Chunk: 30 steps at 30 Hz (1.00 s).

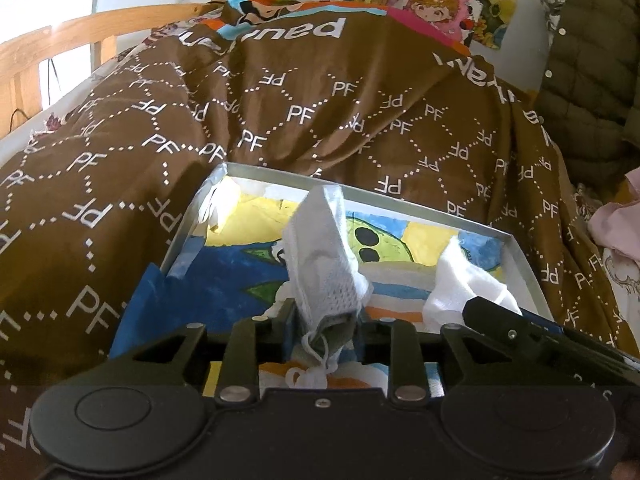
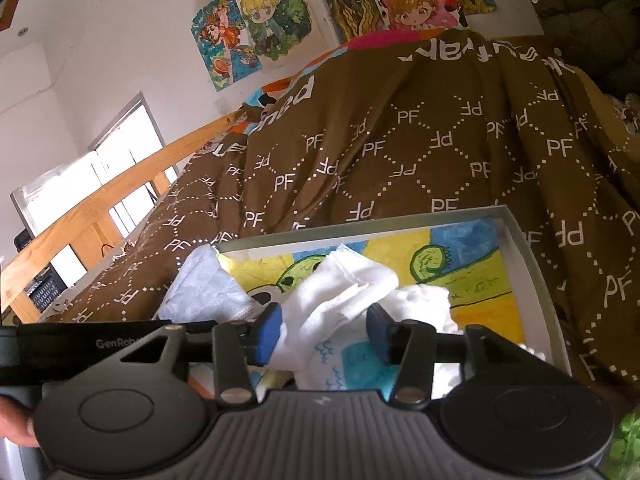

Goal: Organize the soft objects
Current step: 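Open the right gripper to drop the white sock while the left releases the grey sock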

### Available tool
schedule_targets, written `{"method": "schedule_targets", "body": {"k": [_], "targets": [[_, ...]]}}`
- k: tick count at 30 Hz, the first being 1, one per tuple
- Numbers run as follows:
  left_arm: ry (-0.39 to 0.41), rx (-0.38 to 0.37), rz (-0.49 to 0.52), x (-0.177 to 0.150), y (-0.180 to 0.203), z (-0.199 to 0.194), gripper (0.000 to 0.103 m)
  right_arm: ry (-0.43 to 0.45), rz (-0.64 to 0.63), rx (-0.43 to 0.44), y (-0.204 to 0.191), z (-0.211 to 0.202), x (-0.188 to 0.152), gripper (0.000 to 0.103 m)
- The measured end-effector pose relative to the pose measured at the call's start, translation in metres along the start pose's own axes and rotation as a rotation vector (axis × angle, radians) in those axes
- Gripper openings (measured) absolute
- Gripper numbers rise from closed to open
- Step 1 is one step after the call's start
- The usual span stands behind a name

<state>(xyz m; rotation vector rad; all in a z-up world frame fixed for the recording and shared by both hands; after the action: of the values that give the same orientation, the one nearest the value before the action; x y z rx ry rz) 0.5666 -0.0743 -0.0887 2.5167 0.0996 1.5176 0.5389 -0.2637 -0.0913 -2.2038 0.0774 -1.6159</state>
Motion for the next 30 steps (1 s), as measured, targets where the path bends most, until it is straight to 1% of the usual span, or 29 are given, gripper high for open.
{"method": "schedule_targets", "body": {"k": [3, 4, 6, 8, 11, 13, 14, 15, 19, 22, 25, 27, 30], "targets": [[0.002, 0.005, -0.001, 0.001, 0.0, -0.001, 0.036, 0.001, -0.005, -0.008, 0.001, -0.001, 0.002, 0.064], [0.005, 0.008, 0.0, 0.001, 0.001, -0.001, 0.041, 0.002, -0.006, -0.011, 0.001, -0.002, 0.002, 0.068], [0.012, 0.014, -0.002, 0.003, 0.0, -0.003, 0.047, 0.006, -0.008, -0.017, 0.001, -0.004, 0.004, 0.072], [0.016, 0.022, -0.005, 0.004, -0.001, -0.006, 0.056, 0.012, -0.01, -0.022, 0.001, -0.006, 0.007, 0.079], [0.026, 0.039, -0.01, 0.005, -0.003, -0.011, 0.062, 0.03, -0.029, -0.027, 0.001, -0.013, 0.013, 0.089], [0.037, 0.052, -0.021, 0.007, -0.006, -0.015, 0.067, 0.041, -0.048, -0.036, 0.0, -0.017, 0.017, 0.093], [0.047, 0.06, -0.026, 0.008, -0.007, -0.019, 0.07, 0.049, -0.057, -0.043, 0.001, -0.019, 0.02, 0.094], [0.058, 0.067, -0.029, 0.01, -0.008, -0.023, 0.072, 0.057, -0.062, -0.049, 0.001, -0.022, 0.022, 0.095], [0.117, 0.072, -0.026, 0.018, -0.011, -0.042, 0.083, 0.089, -0.074, -0.063, 0.0, -0.036, 0.034, 0.1], [0.154, 0.071, -0.021, 0.026, -0.012, -0.061, 0.088, 0.124, -0.079, -0.05, -0.005, -0.051, 0.045, 0.103], [0.183, 0.089, -0.017, 0.032, -0.012, -0.083, 0.094, 0.167, -0.082, -0.03, -0.012, -0.072, 0.056, 0.103], [0.21, 0.087, -0.019, 0.036, -0.011, -0.1, 0.096, 0.203, -0.092, -0.02, -0.017, -0.088, 0.064, 0.103], [0.251, 0.08, -0.013, 0.041, -0.006, -0.127, 0.101, 0.259, -0.116, -0.029, -0.026, -0.115, 0.073, 0.103]]}}
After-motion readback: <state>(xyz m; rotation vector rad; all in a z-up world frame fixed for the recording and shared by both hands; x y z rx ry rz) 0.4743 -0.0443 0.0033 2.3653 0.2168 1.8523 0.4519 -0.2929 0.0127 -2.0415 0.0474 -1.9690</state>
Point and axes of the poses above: each gripper's, at about its wrist camera, not at the fingertips, and z roughly the way its jaws point, y to its right, x to its top, the point moved 6 cm from there along z, roughly the way its jaws point, and after that the axes turned 15 degrees about y, right-handed, at the moved point
